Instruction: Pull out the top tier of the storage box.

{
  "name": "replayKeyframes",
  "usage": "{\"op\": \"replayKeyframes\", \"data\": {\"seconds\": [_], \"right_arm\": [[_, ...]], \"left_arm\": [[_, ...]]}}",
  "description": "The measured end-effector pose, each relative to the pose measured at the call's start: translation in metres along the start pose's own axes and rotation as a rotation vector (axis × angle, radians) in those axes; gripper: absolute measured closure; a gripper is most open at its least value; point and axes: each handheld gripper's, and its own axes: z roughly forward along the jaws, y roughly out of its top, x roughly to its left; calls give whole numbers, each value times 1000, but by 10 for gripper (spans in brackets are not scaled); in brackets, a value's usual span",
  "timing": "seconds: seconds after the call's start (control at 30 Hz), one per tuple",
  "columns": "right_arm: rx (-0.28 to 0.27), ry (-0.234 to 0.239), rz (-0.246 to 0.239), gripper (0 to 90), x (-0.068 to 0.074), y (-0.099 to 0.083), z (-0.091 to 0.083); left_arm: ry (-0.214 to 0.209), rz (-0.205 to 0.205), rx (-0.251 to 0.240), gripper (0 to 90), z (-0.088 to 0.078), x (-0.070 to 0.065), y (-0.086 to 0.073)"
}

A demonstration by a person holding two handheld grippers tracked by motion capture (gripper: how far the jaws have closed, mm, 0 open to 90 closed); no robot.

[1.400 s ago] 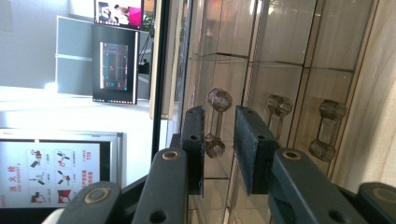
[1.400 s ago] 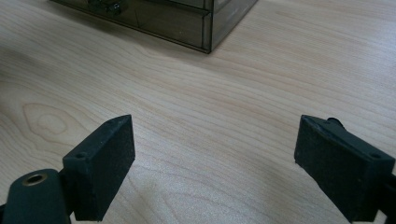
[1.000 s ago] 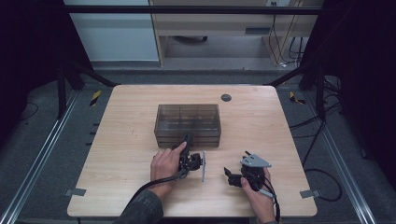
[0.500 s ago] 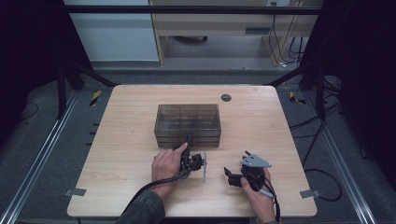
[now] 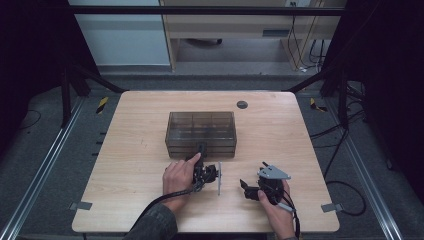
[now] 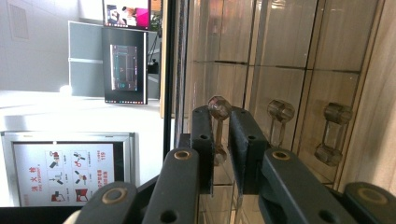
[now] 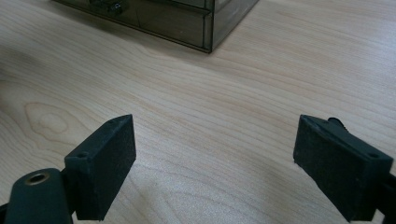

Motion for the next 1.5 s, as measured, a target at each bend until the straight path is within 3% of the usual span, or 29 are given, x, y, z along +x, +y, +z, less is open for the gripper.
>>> {"op": "replayKeyframes", "data": {"seconds": [1.1,1.27,1.33,1.4,1.5], "right_arm": [[6,-1,-1,135,0,0,0],[6,-1,-2,135,0,0,0],[6,-2,-4,135,0,0,0],[9,-1,-6,133,1,0,1],[5,-1,0,133,0,0,1]], "left_arm": [[2,-14,-3,799,-15,-3,2],[-3,-18,-2,799,-17,-2,3],[-22,-16,4,796,-17,0,3],[-51,-66,-2,777,-19,6,2],[-68,-163,-21,611,-27,13,-5]]}}
